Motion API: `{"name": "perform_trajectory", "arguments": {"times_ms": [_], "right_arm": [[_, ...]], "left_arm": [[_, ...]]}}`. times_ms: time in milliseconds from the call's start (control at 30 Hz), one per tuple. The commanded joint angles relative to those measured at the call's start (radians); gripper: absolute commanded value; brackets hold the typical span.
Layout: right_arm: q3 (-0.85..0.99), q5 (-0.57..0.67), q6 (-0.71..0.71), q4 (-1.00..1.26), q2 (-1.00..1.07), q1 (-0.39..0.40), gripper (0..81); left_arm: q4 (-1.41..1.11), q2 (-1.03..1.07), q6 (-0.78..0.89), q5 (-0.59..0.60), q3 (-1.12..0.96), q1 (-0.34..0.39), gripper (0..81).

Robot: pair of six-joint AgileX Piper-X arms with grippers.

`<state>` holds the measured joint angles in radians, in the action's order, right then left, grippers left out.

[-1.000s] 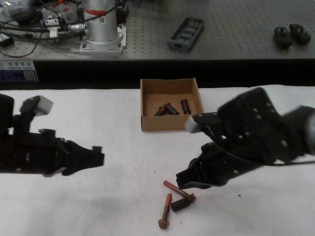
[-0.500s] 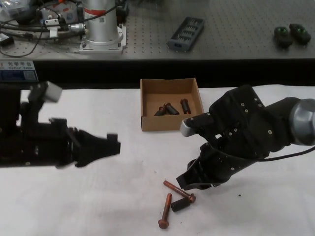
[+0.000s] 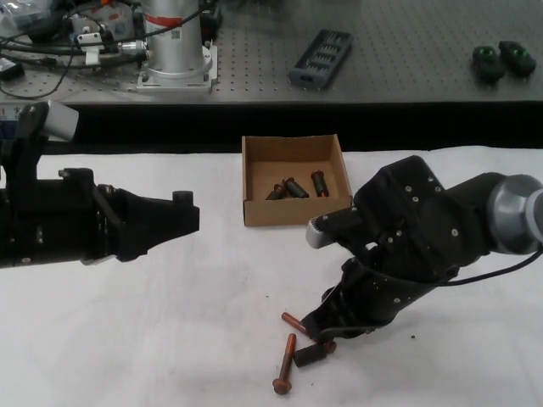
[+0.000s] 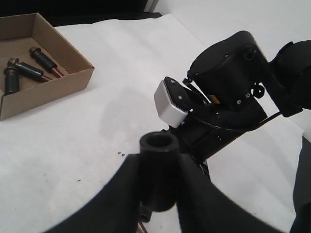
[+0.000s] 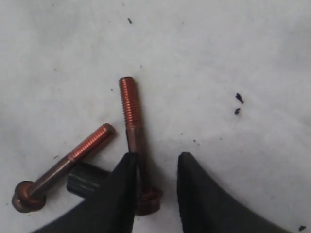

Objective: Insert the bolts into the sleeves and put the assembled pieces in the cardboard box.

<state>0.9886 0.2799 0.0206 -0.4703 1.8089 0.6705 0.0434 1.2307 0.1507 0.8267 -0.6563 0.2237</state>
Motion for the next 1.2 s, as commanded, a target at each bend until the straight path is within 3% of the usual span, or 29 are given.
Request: {"name": "perform_trajectory", "arguments": {"times_ms": [0, 200, 600, 867, 1033, 1167], "right_arm": [[0.006, 0.010, -0.007, -0.020, 0.012, 0.024, 22.1], [0.006, -0.019, -0.021, -0.035, 0.012, 0.075, 22.1], [-0.058, -0.291, -0.145, -0.042, 0.021, 0.062, 22.1], [-0.058, -0.433, -0.521, -0.112, 0.012, 0.055, 22.1], [-0.056, -0.427, -0.547, -0.169, 0.008, 0.043, 22.1], [-0.056, -0.429, -0.653, -0.214, -0.014, 0.039, 22.1]], "left_arm": [[-0.017, -0.013, 0.014, -0.008, -0.005, 0.004, 8.3], [-0.017, -0.013, 0.016, -0.008, -0.005, 0.004, 8.3], [-0.017, -0.013, 0.015, 0.024, -0.005, 0.004, 8.3], [-0.017, -0.013, 0.015, 0.024, -0.005, 0.004, 8.3], [-0.017, -0.013, 0.015, 0.024, -0.005, 0.004, 8.3], [-0.017, -0.013, 0.015, 0.024, -0.005, 0.004, 8.3]]}}
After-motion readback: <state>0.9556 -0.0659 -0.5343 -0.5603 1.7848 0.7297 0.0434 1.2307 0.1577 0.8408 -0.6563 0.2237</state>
